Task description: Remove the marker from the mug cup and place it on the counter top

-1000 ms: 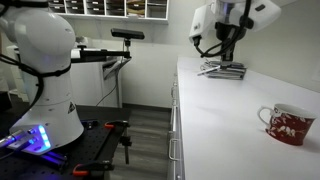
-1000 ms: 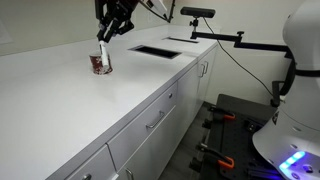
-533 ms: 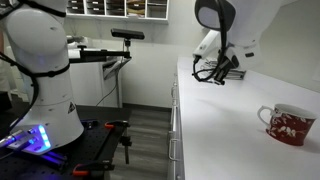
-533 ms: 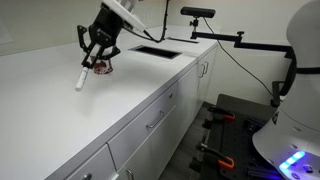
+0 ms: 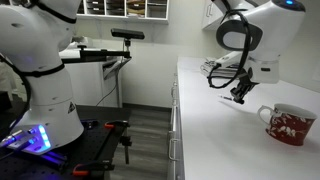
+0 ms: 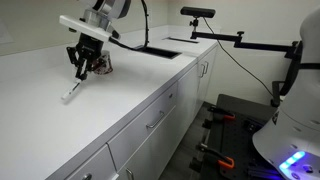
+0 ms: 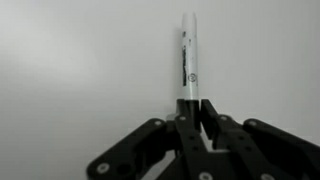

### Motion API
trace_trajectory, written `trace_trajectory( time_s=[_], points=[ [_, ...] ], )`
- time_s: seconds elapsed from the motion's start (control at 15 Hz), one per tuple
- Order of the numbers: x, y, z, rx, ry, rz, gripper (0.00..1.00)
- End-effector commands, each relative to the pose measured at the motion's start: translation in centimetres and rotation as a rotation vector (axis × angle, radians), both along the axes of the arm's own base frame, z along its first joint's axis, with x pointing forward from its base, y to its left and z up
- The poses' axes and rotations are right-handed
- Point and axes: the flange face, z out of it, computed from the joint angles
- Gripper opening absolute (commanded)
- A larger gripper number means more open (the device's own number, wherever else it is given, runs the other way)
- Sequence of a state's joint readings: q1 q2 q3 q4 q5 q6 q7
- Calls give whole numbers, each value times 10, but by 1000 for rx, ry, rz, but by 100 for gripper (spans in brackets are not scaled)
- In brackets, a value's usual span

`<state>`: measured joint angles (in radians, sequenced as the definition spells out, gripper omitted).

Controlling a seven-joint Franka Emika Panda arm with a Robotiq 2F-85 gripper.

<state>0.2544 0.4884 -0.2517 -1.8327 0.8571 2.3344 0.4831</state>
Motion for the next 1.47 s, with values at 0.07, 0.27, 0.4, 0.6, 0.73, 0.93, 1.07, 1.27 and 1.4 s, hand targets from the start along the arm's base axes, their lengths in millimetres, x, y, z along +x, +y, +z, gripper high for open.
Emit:
trace_trajectory(
  time_s=[0.07,0.27,0.4,0.6,0.73,0.93,1.07,1.27,1.4],
  points=[
    [14,10,4,-35,91,-25,46],
    [16,15,8,-97,98,-17,68],
    [17,16,14,-153,90,-9,83],
    [19,17,28,-226,56,24,100],
    [19,22,39,-264,42,60,100],
    [16,32,61,-267,-2,108,100],
    [14,39,73,-268,-25,123,100],
    [12,44,84,-269,-39,130,100],
    [12,45,86,-284,-60,141,100]
  ],
)
